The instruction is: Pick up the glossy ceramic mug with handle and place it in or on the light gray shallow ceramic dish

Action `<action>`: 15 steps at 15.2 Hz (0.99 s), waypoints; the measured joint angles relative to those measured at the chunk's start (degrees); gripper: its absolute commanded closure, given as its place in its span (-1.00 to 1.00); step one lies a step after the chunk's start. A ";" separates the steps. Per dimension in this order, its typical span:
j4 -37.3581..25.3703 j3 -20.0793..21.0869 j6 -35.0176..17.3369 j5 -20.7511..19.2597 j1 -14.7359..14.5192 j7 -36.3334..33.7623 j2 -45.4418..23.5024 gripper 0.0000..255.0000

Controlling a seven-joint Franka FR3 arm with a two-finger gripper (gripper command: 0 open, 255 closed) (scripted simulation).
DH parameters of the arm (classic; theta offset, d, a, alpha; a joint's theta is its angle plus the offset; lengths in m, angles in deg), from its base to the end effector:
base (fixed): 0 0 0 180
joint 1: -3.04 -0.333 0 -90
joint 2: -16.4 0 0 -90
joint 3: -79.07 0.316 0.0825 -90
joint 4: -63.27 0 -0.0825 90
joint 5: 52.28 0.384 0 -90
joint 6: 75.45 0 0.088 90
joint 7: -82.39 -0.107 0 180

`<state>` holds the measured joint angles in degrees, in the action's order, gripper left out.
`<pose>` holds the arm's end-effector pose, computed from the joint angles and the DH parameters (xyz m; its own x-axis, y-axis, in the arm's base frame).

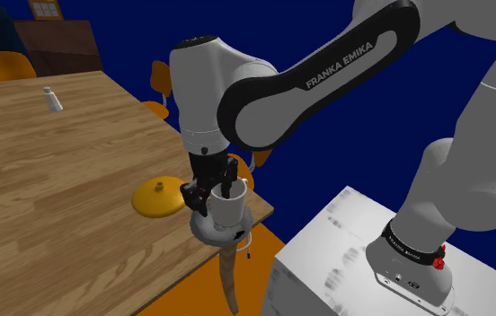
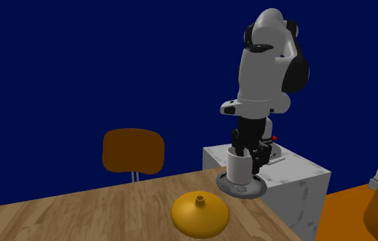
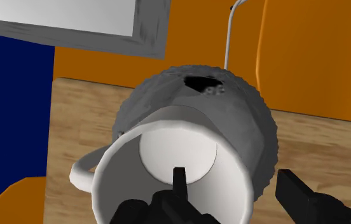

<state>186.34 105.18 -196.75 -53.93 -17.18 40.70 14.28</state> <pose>0.3716 0.3861 0.3811 0.9945 0.0957 -0.0429 0.0977 -0.9941 0.0480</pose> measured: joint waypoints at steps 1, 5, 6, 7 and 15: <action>0.00 0.00 0.00 0.00 0.00 0.00 0.00 -1.00; -0.59 0.02 0.87 0.19 -0.01 0.09 0.35 -1.00; -1.47 0.03 2.10 0.41 0.01 0.23 0.76 -1.00; -2.62 0.12 3.78 0.74 -0.06 0.26 1.38 -1.00; -4.79 -0.06 7.13 1.35 0.13 0.99 2.63 -1.00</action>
